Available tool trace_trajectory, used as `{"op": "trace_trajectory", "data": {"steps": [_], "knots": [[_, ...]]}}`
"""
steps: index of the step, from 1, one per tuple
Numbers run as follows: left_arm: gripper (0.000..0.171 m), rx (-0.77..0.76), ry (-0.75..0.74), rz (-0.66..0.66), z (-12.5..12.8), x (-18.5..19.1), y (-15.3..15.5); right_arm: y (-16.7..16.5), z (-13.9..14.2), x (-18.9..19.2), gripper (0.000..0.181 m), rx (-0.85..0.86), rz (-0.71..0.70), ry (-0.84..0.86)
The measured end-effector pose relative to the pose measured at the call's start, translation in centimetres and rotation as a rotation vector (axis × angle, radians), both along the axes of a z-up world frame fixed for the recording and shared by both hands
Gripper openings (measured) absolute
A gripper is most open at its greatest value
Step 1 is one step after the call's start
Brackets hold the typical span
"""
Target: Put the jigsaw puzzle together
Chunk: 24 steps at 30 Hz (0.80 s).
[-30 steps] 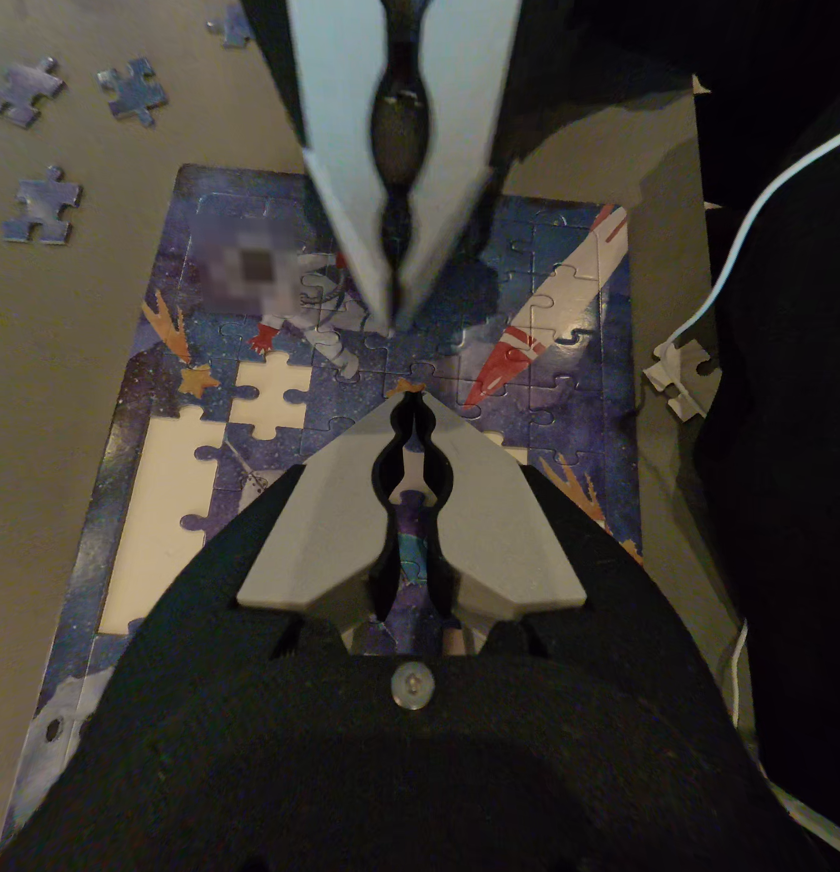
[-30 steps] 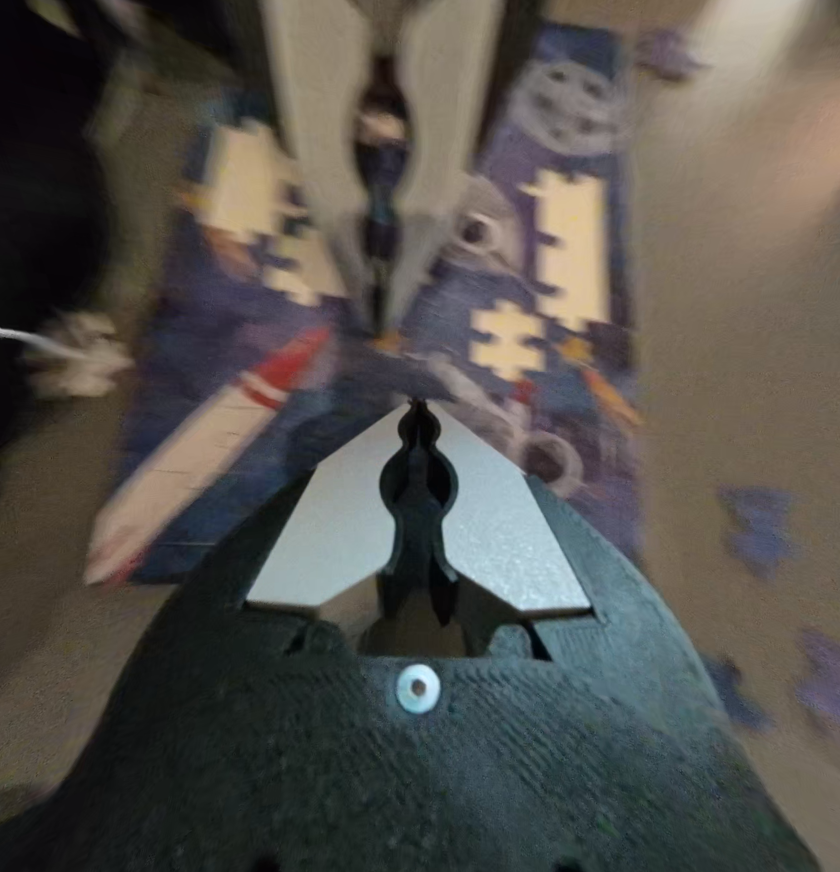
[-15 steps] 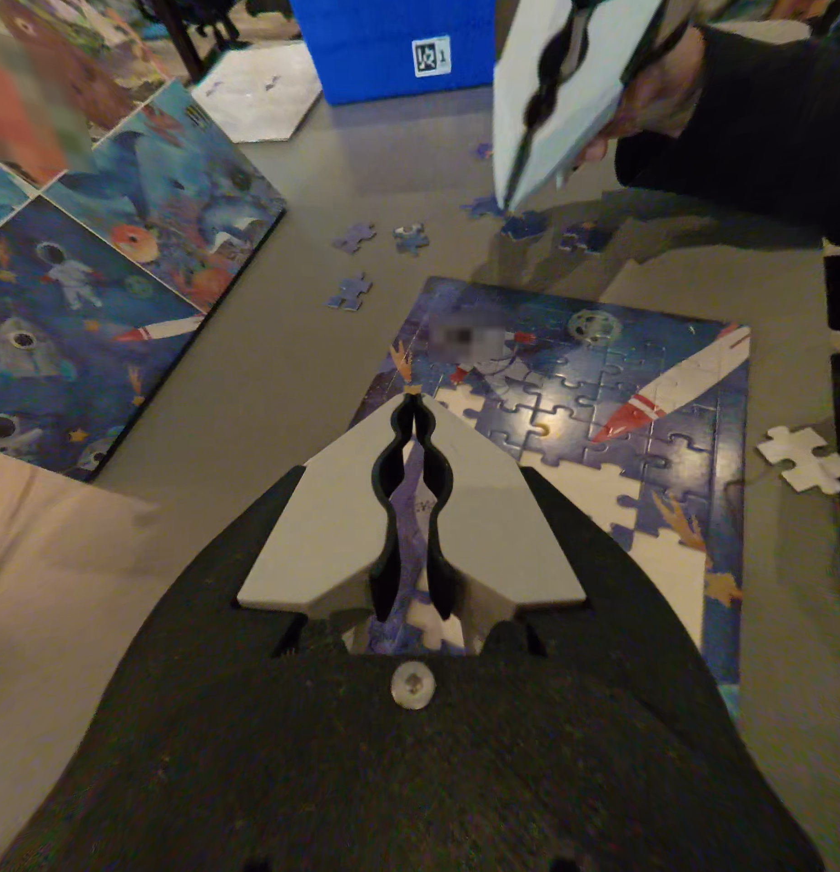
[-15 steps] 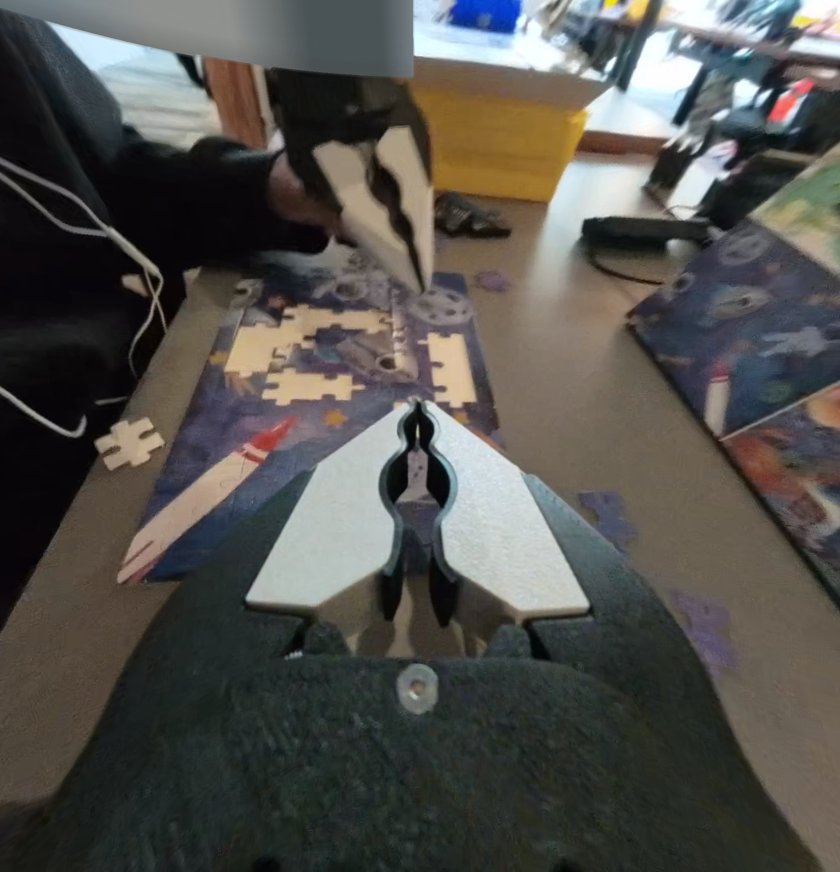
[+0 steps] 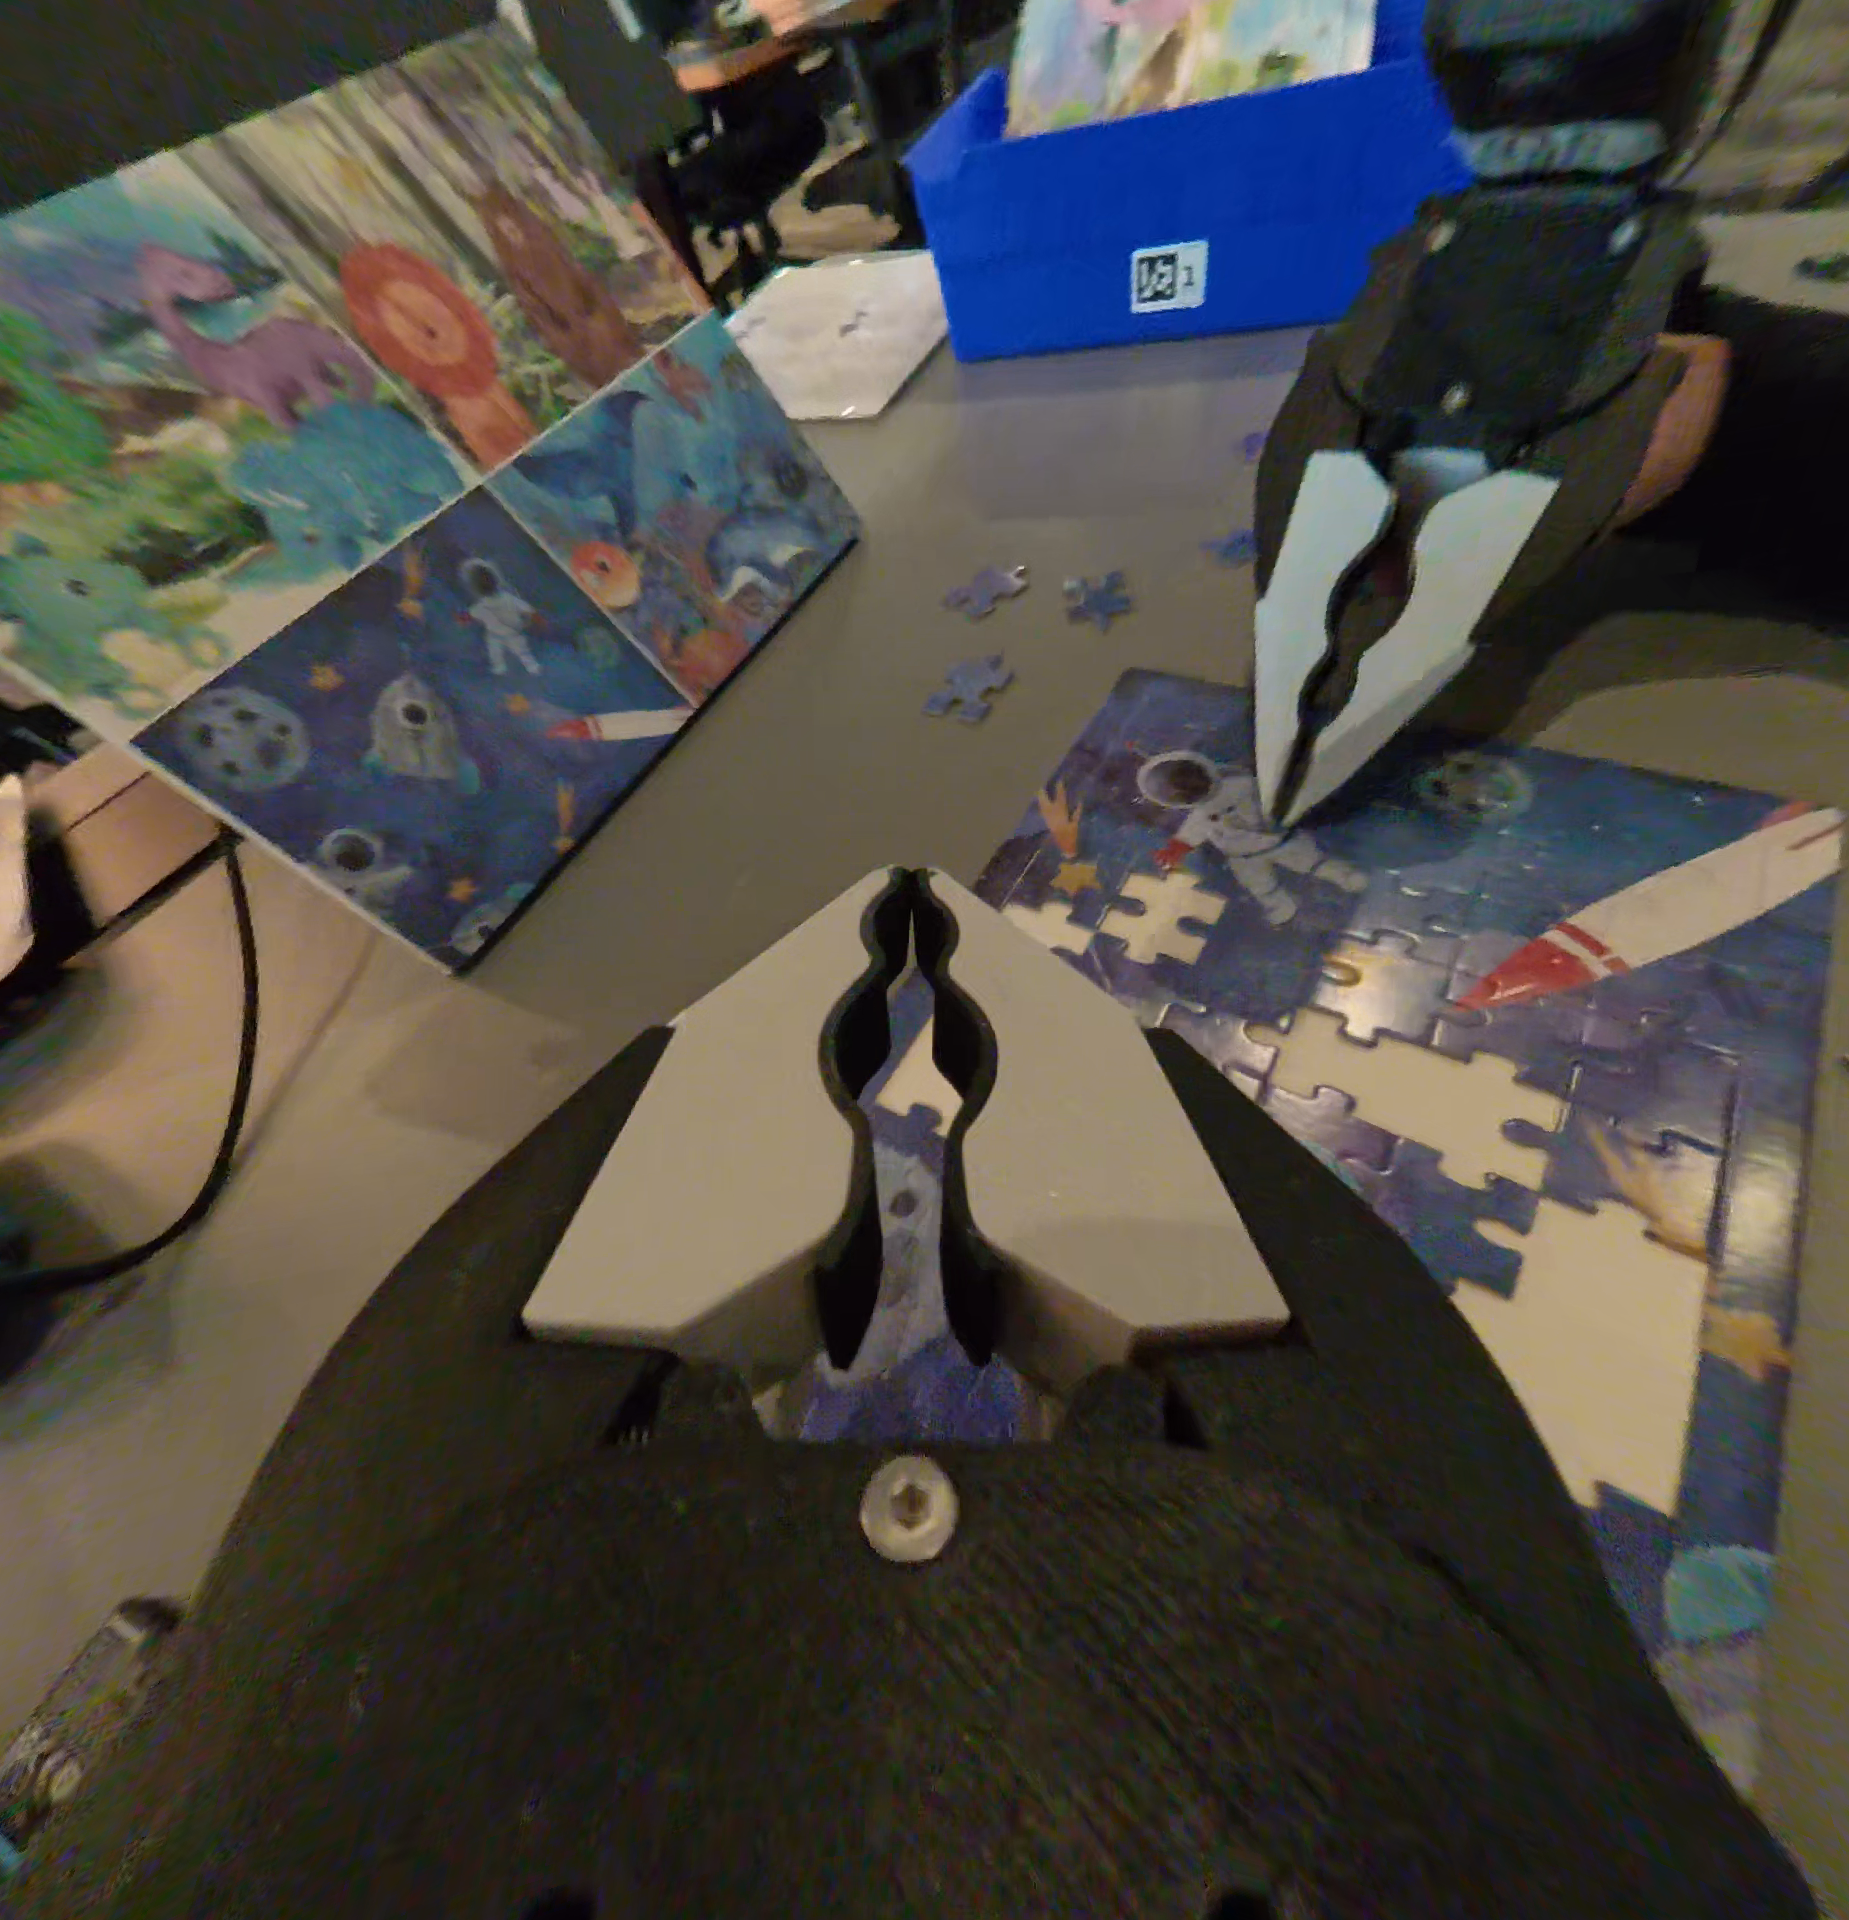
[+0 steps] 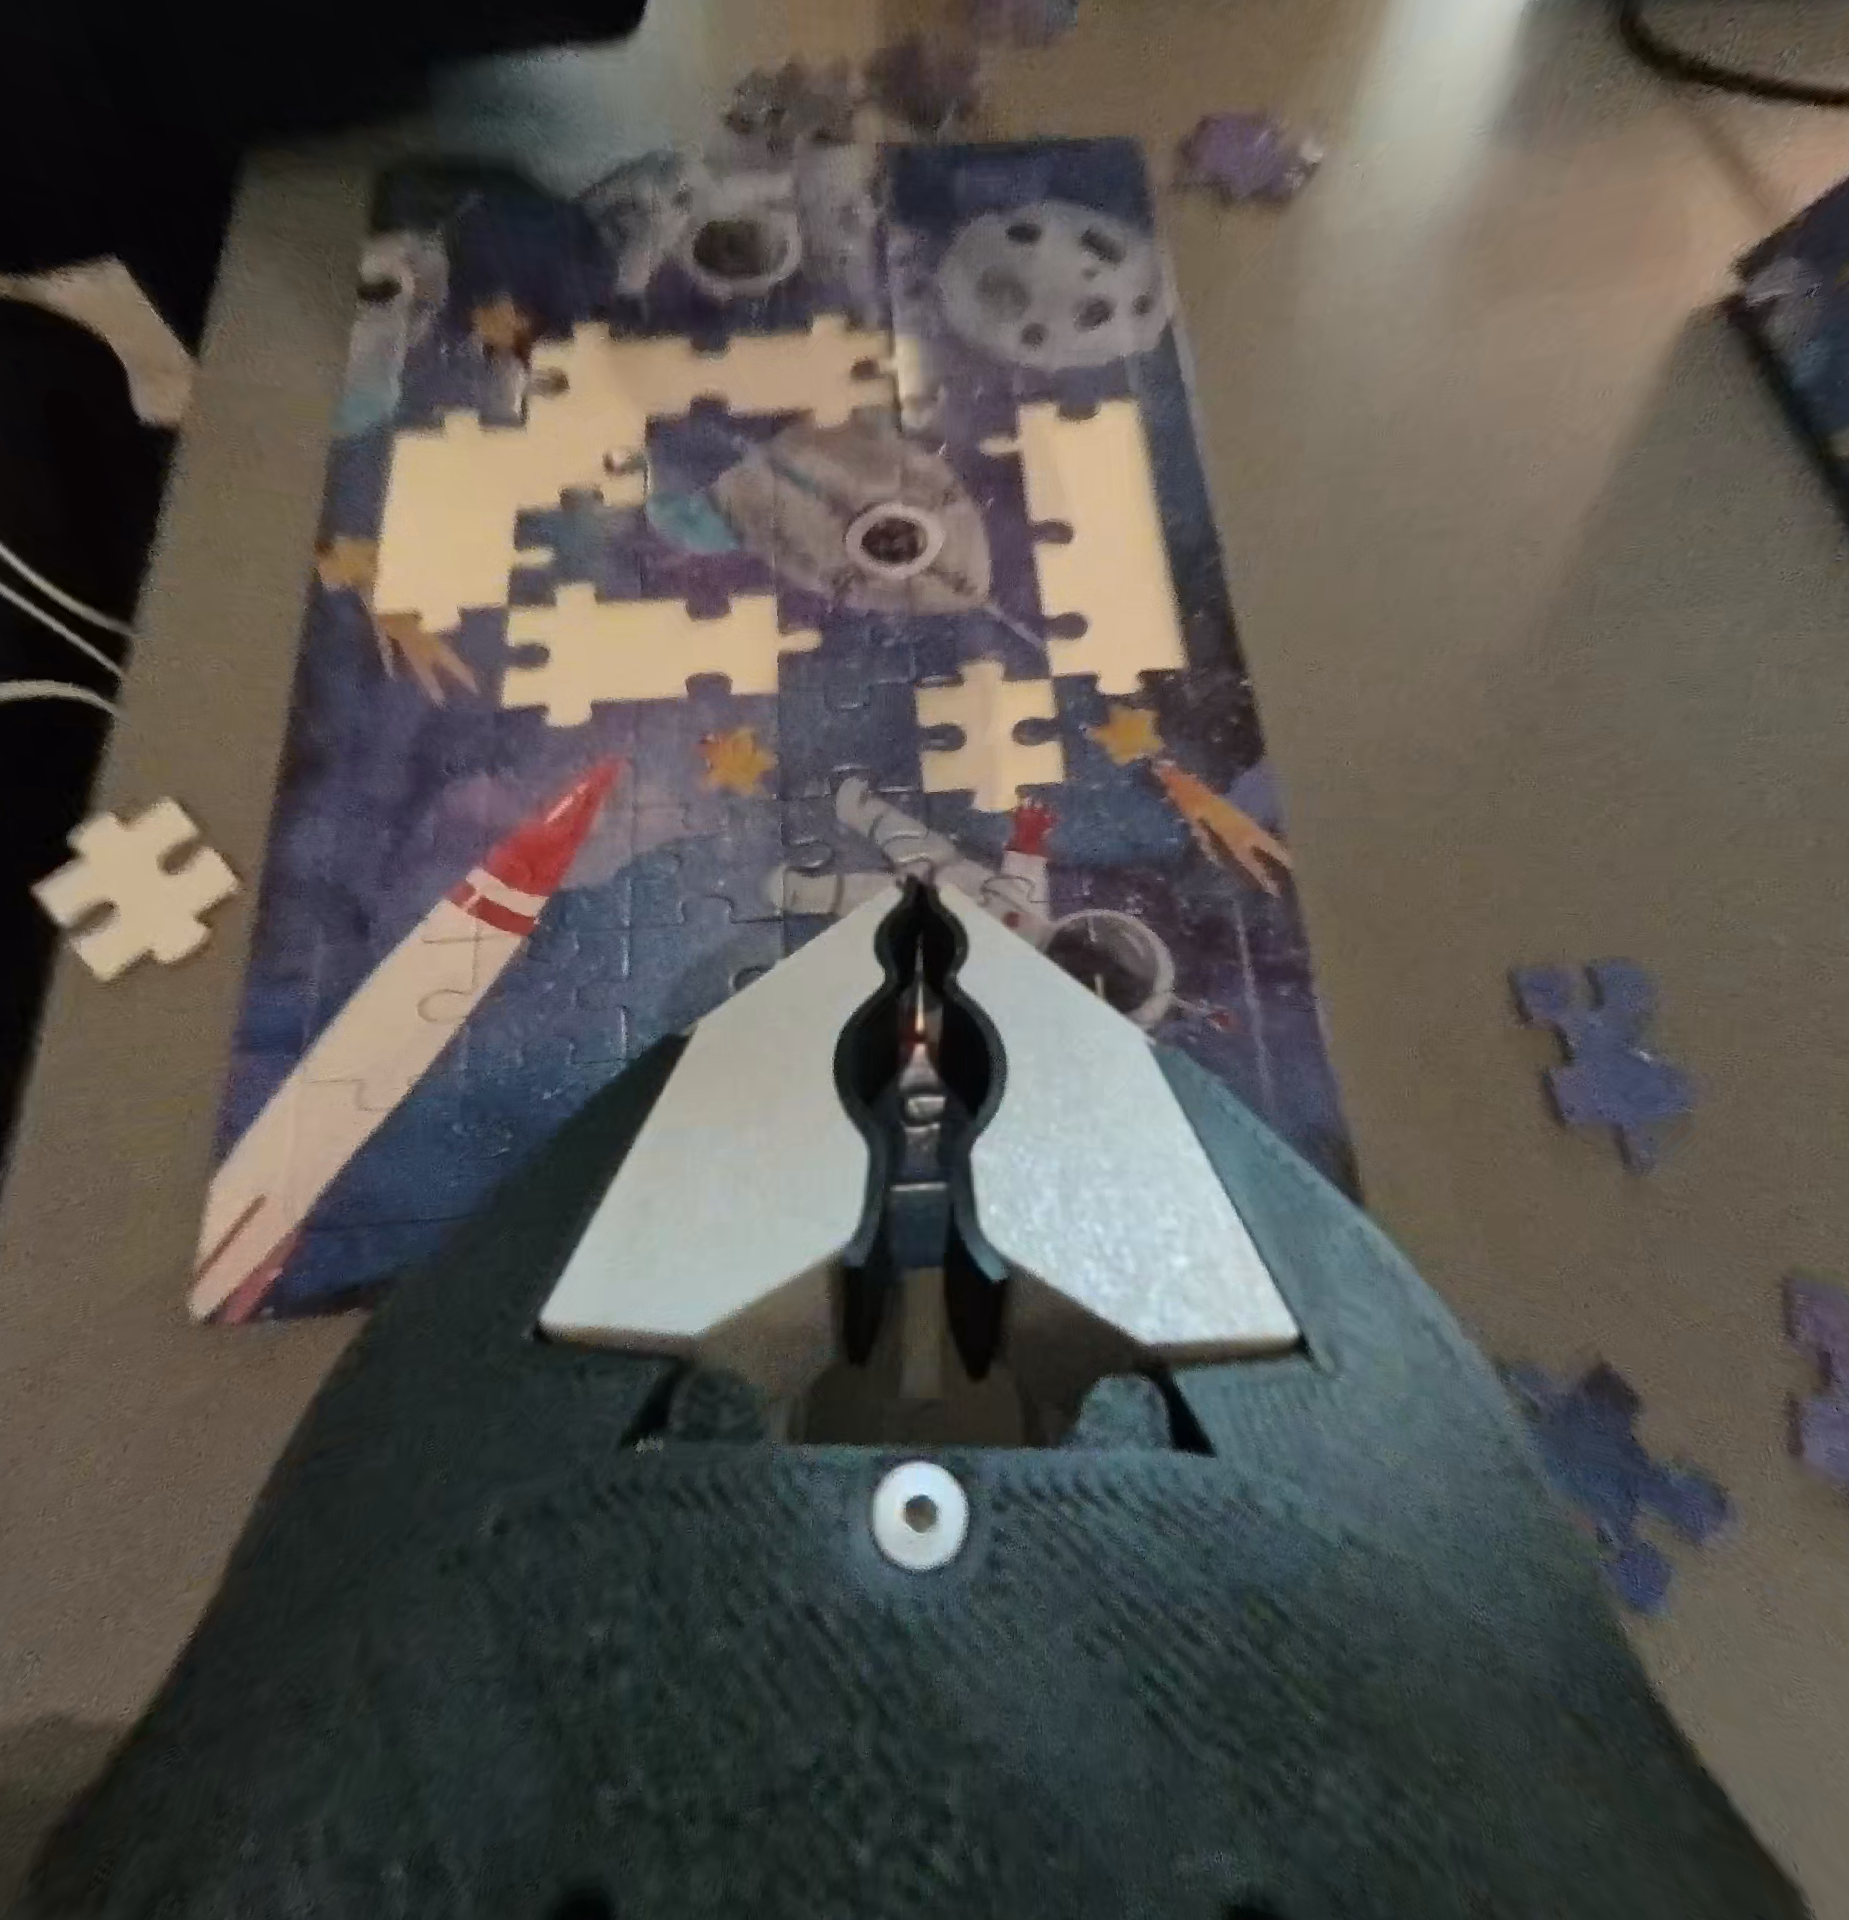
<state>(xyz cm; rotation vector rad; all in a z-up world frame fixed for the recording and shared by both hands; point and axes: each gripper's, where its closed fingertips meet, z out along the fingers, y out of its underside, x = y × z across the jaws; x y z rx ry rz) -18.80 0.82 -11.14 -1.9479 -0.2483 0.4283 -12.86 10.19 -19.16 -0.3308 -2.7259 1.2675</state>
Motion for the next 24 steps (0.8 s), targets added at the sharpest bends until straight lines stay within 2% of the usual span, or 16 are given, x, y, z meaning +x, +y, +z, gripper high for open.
{"op": "trace_trajectory", "data": {"steps": [3,5,8,10,12,16,19,21,23,24], "knots": [[0.000,0.062,-0.018,-0.018,1.8,0.9,-0.1,1.9,4.9,-1.2,0.000,-0.249,-0.089,0.043],[0.000,0.080,0.011,-0.010,3.0,1.1,-0.4,4.9,7.3,-2.5,0.000,-0.386,-0.183,0.075],[0.000,0.052,0.039,0.011,3.1,0.7,-1.1,9.5,6.4,-4.3,0.000,-0.373,-0.331,0.087],[0.000,0.041,0.031,0.013,2.7,0.5,-1.3,10.4,6.4,-4.6,0.000,-0.397,-0.361,0.087],[0.000,0.039,0.010,0.004,2.2,0.3,-1.4,9.8,6.7,-4.3,0.000,-0.419,-0.340,0.074],[0.000,-0.013,-0.016,-0.068,-0.4,0.3,-1.4,6.7,4.9,-3.0,0.000,-0.296,-0.239,0.072],[0.000,-0.016,-0.097,-0.194,-2.8,1.3,-1.0,3.4,3.8,-1.5,0.023,-0.272,-0.150,0.007],[0.000,-0.013,-0.137,-0.193,-3.1,1.1,-1.2,1.7,2.6,-0.6,0.022,-0.218,-0.095,-0.036],[0.000,0.007,-0.110,-0.151,-2.7,0.3,-1.6,1.5,-0.6,-0.3,0.016,-0.022,-0.087,-0.035],[0.000,0.007,-0.113,-0.134,-2.8,0.0,-1.7,1.2,-0.7,-0.2,0.014,-0.004,-0.082,-0.018]]}}
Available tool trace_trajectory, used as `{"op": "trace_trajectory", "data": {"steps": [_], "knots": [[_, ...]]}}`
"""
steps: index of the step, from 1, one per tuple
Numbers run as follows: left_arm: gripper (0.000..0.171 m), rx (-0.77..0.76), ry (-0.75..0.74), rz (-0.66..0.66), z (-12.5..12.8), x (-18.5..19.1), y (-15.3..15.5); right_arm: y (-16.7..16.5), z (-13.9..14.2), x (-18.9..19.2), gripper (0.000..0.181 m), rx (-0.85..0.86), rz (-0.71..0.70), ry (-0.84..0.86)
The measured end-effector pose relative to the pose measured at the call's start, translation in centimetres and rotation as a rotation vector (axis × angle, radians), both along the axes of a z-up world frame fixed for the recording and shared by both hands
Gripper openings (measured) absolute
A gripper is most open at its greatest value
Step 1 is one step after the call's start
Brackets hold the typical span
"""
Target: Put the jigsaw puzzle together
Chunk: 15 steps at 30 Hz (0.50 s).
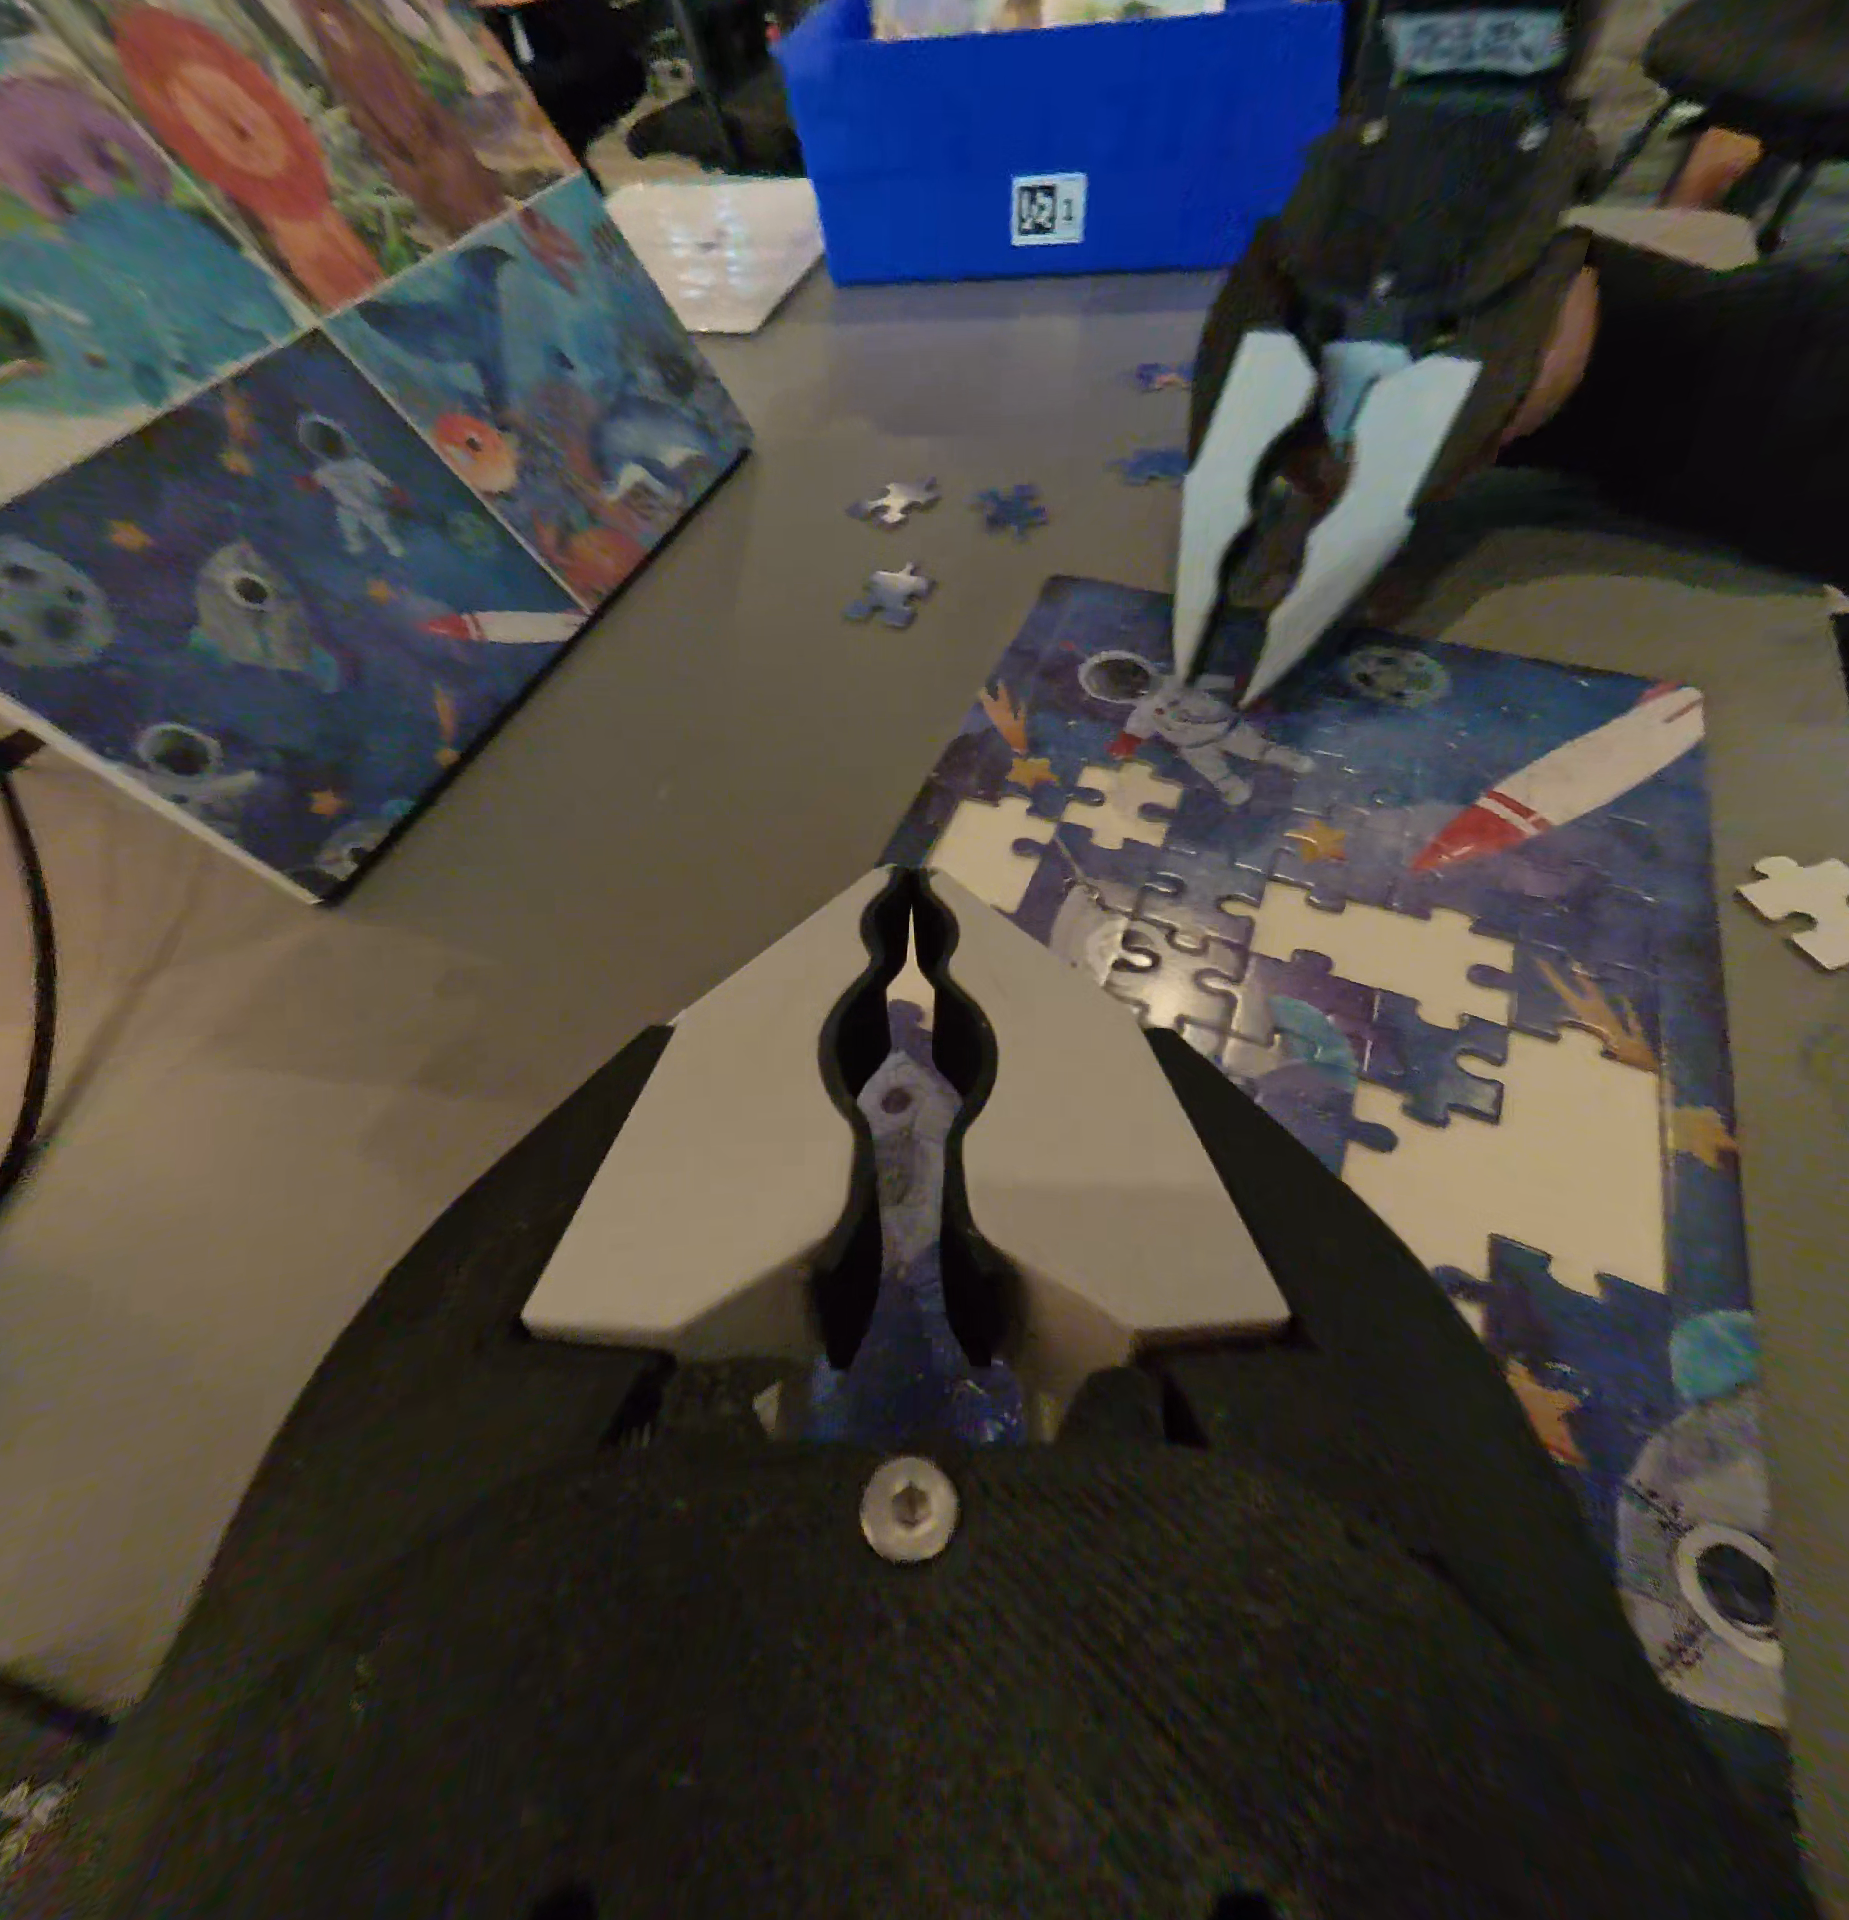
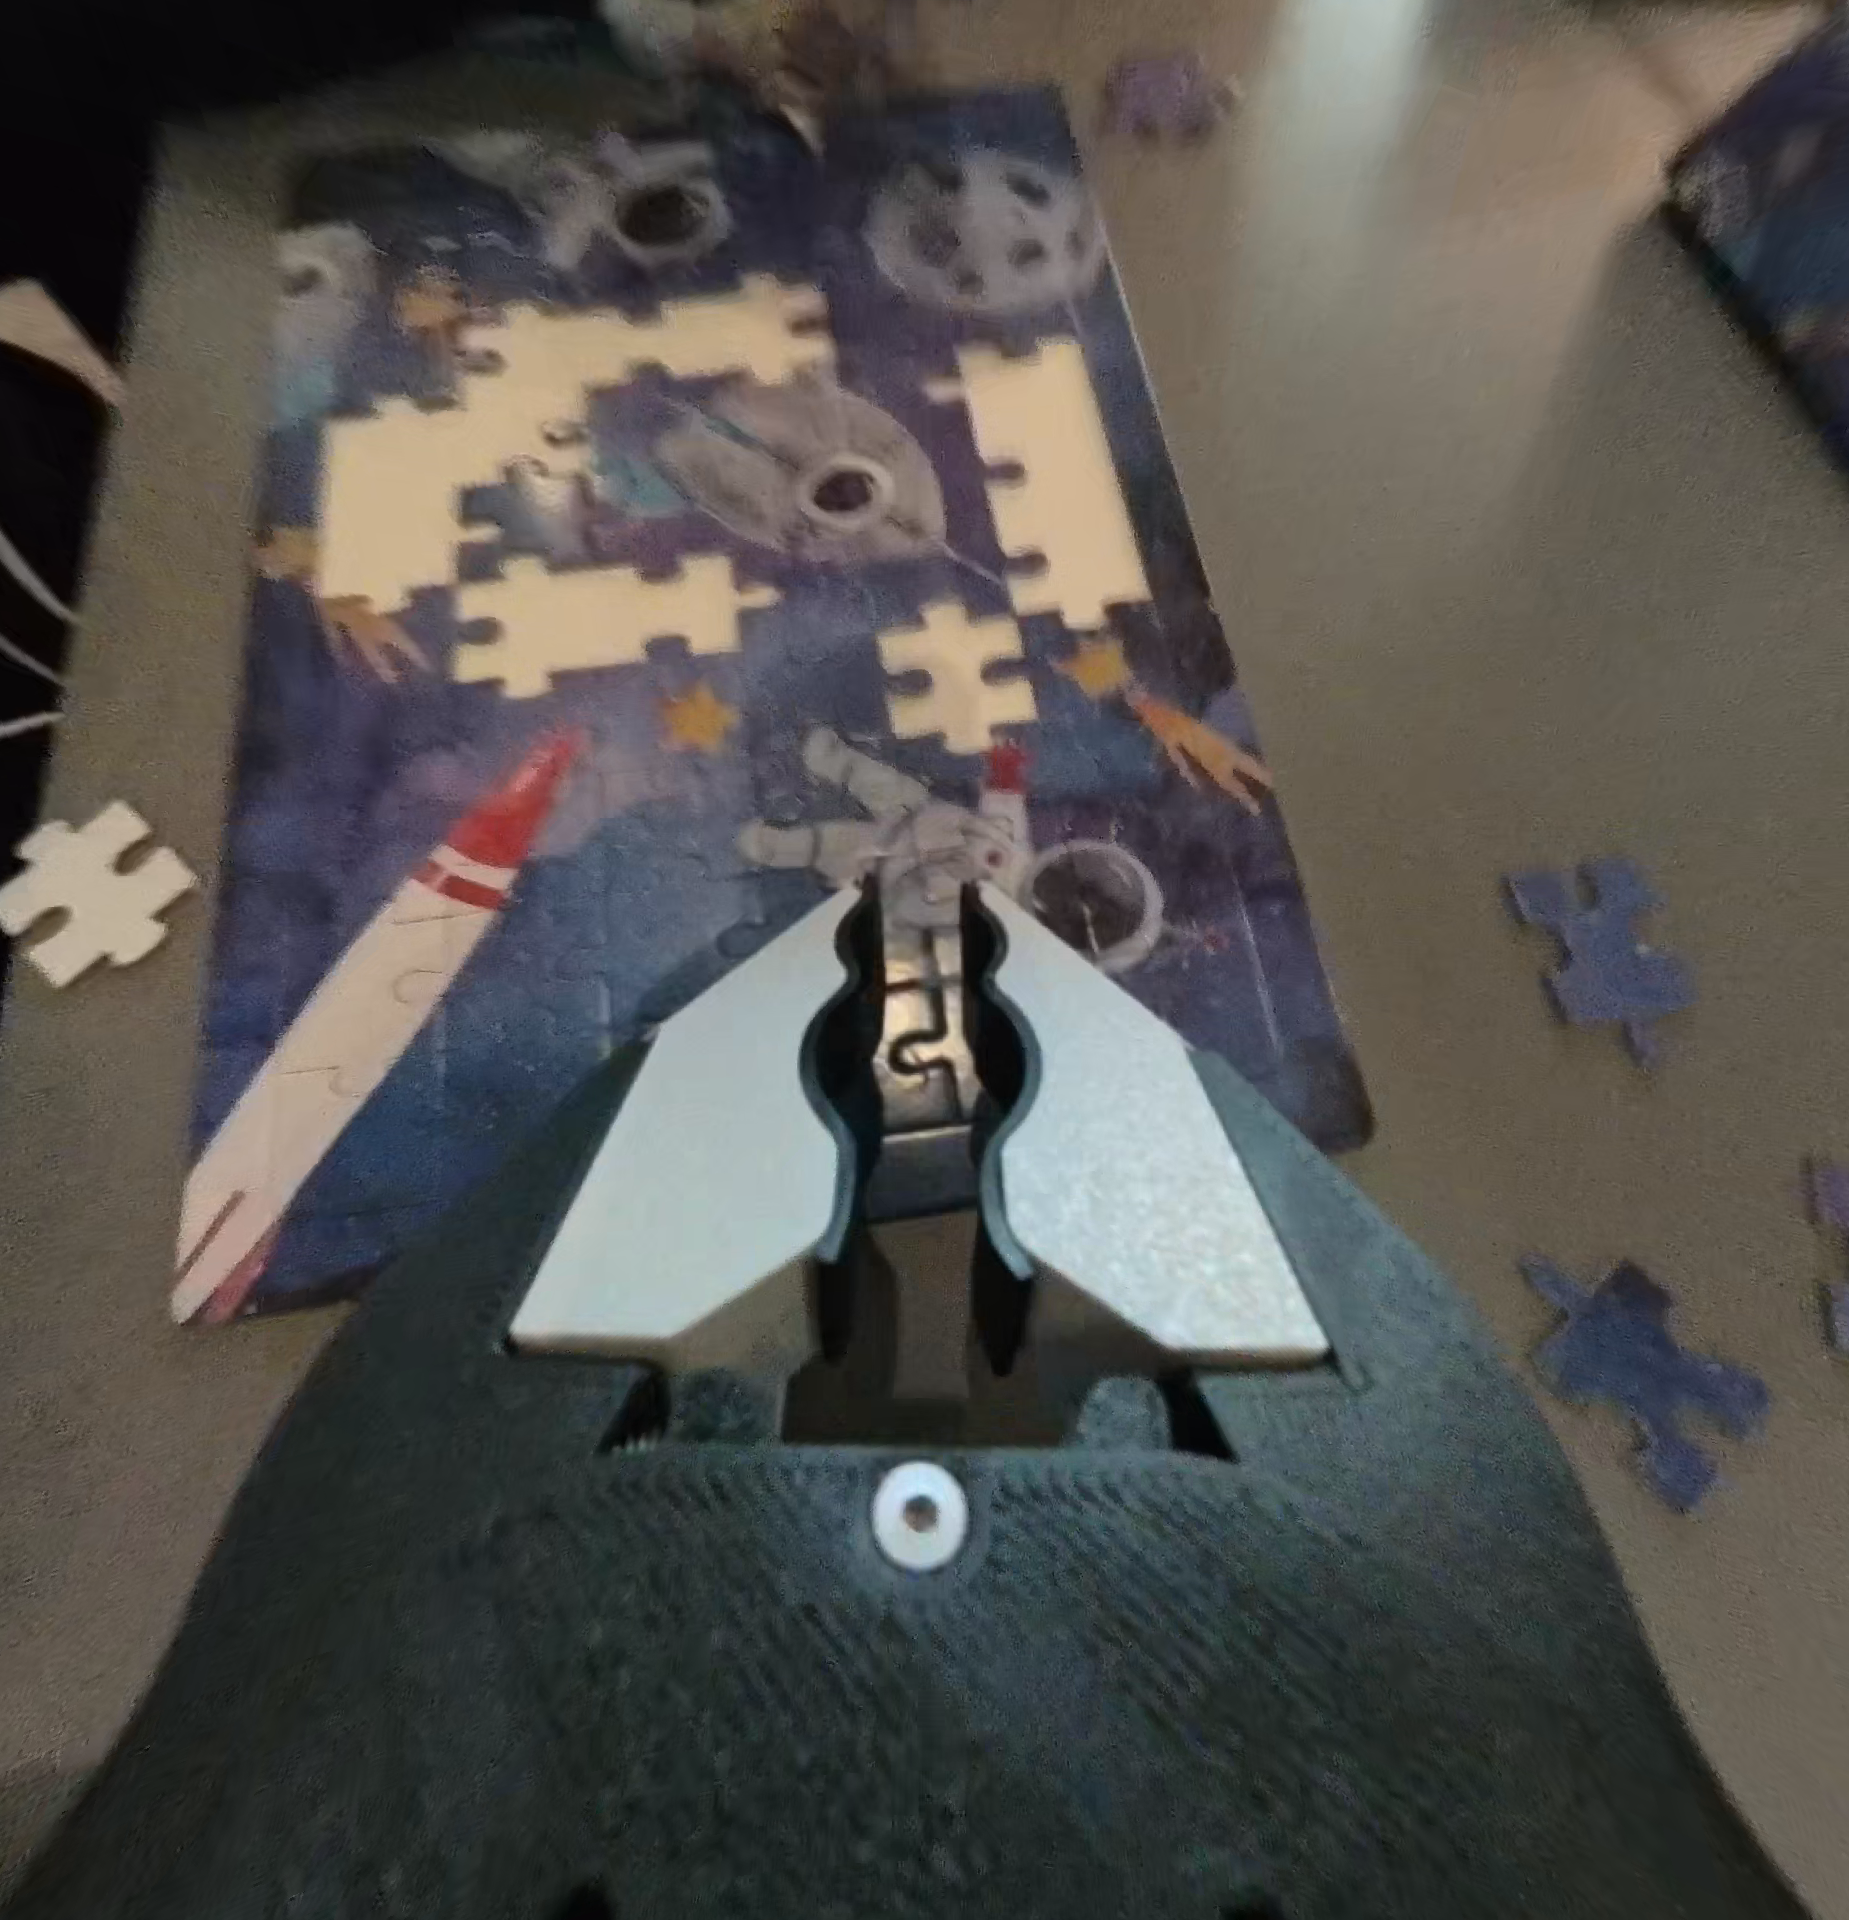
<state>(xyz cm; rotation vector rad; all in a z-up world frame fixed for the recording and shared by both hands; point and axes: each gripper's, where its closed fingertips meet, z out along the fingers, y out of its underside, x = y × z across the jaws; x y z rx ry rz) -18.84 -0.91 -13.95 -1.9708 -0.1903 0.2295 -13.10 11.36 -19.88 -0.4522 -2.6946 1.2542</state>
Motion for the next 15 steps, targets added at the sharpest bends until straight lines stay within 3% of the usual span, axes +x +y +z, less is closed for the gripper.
{"op": "trace_trajectory", "data": {"steps": [5,7,10,15], "knots": [[0.000,-0.027,-0.029,0.042,-0.8,-0.7,-0.4,-0.3,3.2,-0.3,0.022,-0.113,-0.022,0.094],[0.000,-0.036,-0.026,0.038,-0.9,-0.7,-0.3,-0.1,2.8,-0.4,0.019,-0.089,-0.022,0.108],[0.000,-0.070,-0.025,0.051,-1.5,-0.9,-0.3,0.3,0.0,-0.4,0.019,0.041,-0.021,0.051],[0.000,-0.099,0.001,0.109,-1.8,-1.8,-1.0,-0.6,1.8,-0.3,0.013,-0.091,-0.004,0.071]]}}
